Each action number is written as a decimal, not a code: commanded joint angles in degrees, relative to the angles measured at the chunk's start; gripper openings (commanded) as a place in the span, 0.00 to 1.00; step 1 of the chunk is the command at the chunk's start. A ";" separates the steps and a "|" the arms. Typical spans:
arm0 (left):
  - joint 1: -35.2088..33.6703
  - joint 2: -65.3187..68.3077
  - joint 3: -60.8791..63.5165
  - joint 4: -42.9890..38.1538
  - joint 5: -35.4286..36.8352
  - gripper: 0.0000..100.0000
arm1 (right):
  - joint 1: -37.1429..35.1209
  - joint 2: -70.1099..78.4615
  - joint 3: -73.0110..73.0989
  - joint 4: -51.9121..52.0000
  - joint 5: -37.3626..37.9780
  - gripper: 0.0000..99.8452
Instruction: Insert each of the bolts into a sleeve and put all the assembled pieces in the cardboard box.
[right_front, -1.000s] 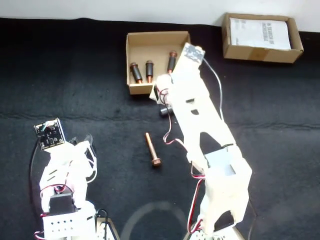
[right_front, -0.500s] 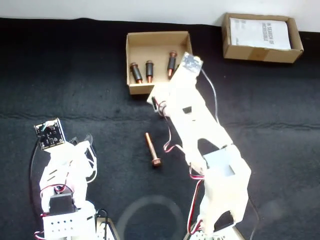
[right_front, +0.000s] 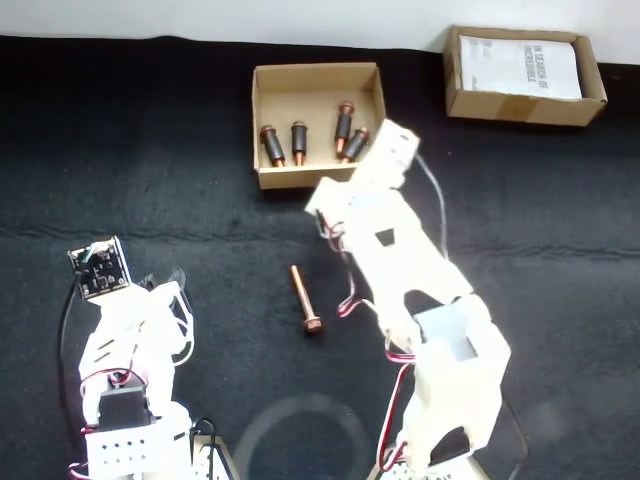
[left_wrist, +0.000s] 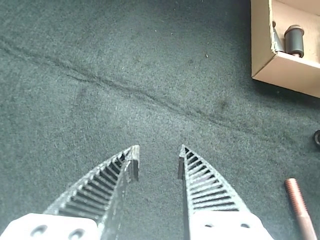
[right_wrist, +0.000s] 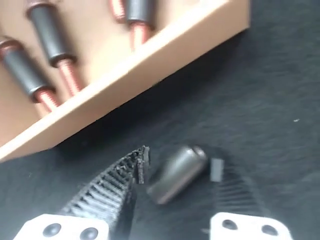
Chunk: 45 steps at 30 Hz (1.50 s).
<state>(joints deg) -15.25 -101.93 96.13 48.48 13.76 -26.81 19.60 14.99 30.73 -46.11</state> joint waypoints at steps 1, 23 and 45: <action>-0.66 -1.27 1.01 -0.70 -0.35 0.15 | -0.40 -2.86 1.01 -1.71 -0.09 0.01; -0.66 -1.27 1.01 -0.70 -0.35 0.15 | 6.11 -22.02 3.30 -0.13 14.51 0.01; -0.66 -1.27 1.01 -0.70 -0.35 0.15 | 5.49 -56.40 27.03 21.76 29.89 0.01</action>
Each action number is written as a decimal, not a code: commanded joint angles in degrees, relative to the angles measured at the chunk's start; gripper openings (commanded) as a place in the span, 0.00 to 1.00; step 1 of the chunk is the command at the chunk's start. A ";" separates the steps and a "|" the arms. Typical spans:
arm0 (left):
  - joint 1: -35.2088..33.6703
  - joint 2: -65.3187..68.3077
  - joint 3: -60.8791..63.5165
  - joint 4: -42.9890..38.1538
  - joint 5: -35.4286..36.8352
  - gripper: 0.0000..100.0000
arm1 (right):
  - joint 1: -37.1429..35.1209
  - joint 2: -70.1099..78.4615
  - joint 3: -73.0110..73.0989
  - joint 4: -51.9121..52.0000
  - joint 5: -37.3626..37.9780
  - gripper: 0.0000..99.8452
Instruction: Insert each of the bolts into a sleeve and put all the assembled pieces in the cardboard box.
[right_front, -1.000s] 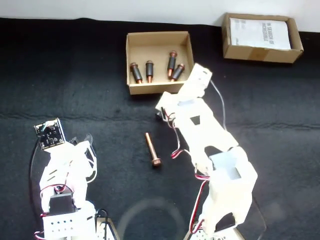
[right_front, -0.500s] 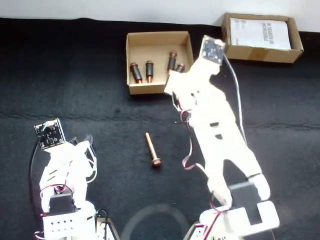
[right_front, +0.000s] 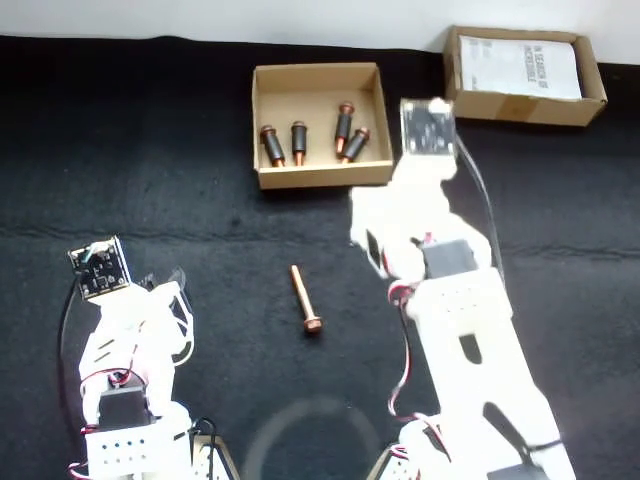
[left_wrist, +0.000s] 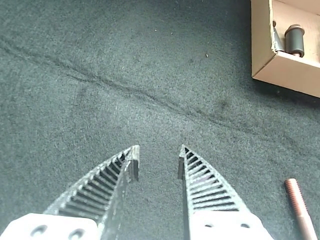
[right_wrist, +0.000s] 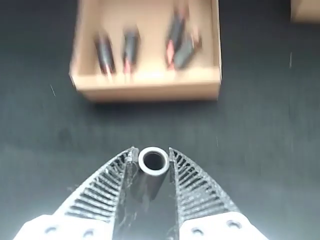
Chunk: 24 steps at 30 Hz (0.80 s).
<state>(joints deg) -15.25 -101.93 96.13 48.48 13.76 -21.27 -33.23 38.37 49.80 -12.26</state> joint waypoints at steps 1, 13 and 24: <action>-0.66 -1.27 1.01 -0.70 -0.35 0.15 | -0.04 -3.56 5.32 2.86 -6.15 0.01; -0.66 -1.27 1.01 -0.62 -0.35 0.15 | -0.22 11.12 10.07 -3.30 -12.40 0.01; -0.66 -1.27 1.01 -0.62 -0.35 0.15 | 1.71 39.60 -9.54 -3.82 -12.48 0.01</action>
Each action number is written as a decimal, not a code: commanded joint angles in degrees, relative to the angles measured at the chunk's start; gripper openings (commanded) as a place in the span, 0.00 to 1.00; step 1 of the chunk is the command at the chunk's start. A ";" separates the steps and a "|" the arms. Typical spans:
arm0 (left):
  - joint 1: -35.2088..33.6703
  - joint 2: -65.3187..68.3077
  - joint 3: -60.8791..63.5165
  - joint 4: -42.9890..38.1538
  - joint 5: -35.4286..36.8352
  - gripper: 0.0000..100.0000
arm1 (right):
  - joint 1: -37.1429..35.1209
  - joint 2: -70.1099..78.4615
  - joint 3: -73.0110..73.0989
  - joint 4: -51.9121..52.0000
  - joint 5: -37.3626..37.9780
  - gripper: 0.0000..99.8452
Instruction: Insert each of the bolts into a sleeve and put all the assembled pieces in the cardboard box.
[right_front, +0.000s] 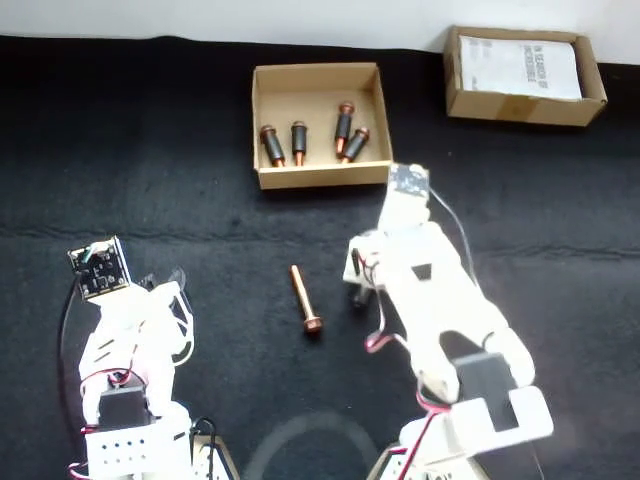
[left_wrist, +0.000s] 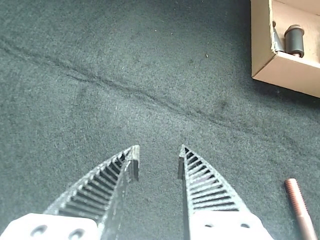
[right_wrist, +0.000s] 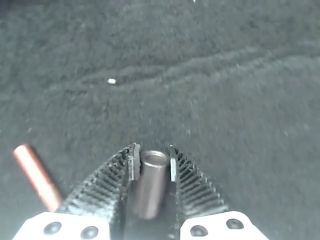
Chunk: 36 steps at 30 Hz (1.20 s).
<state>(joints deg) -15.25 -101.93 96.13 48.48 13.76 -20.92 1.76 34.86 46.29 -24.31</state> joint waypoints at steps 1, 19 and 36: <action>-0.66 -1.27 1.01 -0.62 -0.35 0.15 | 1.45 6.29 -7.43 -0.04 -0.18 0.01; -0.57 -1.27 1.01 -0.62 -0.35 0.15 | 0.31 9.01 -21.23 17.63 -0.26 0.17; -0.48 -1.19 1.01 -0.62 -0.35 0.15 | -0.84 9.27 -23.08 20.53 -0.44 0.17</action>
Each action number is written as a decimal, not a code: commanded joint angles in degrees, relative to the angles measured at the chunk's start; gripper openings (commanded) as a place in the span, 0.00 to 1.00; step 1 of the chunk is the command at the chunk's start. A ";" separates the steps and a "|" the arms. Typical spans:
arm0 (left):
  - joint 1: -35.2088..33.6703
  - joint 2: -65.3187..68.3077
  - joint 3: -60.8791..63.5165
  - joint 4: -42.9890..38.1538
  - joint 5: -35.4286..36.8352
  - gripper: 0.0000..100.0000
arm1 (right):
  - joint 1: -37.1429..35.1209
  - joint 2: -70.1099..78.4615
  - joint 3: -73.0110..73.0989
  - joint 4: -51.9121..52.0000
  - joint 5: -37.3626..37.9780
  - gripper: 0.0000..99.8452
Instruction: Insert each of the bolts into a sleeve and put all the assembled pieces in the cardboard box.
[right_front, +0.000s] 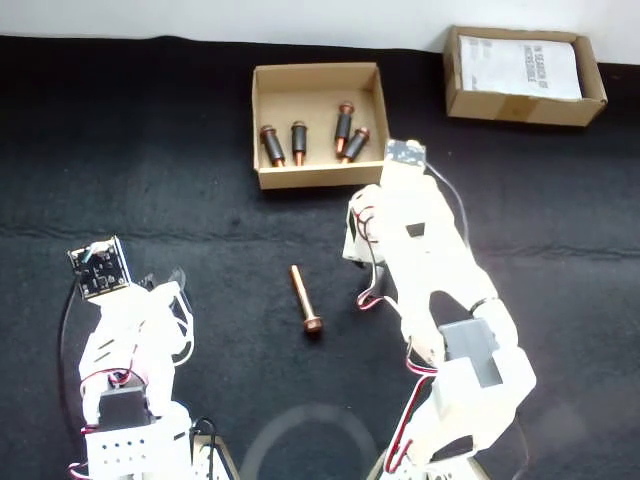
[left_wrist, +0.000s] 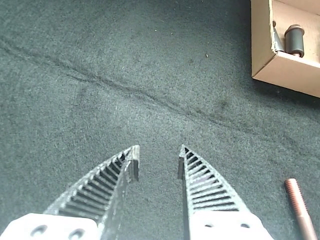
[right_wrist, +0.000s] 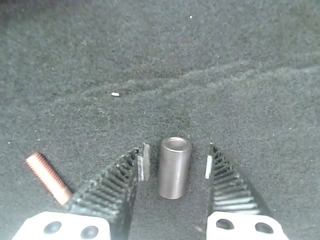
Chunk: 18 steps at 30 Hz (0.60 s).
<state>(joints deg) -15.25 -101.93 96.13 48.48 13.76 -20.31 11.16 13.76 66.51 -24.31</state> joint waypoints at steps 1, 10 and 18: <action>-0.48 -1.19 1.01 -0.62 -0.35 0.15 | -1.89 -0.04 -1.98 0.31 -0.44 0.17; -0.48 -1.19 1.01 -0.62 -0.35 0.15 | -4.09 -0.13 2.15 -0.31 -0.44 0.17; -0.48 -1.19 1.01 -0.62 -0.35 0.15 | -3.12 -0.22 6.64 -3.03 -0.44 0.17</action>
<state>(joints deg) -15.25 -101.93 96.13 48.48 13.76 -23.91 11.34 20.18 64.04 -24.31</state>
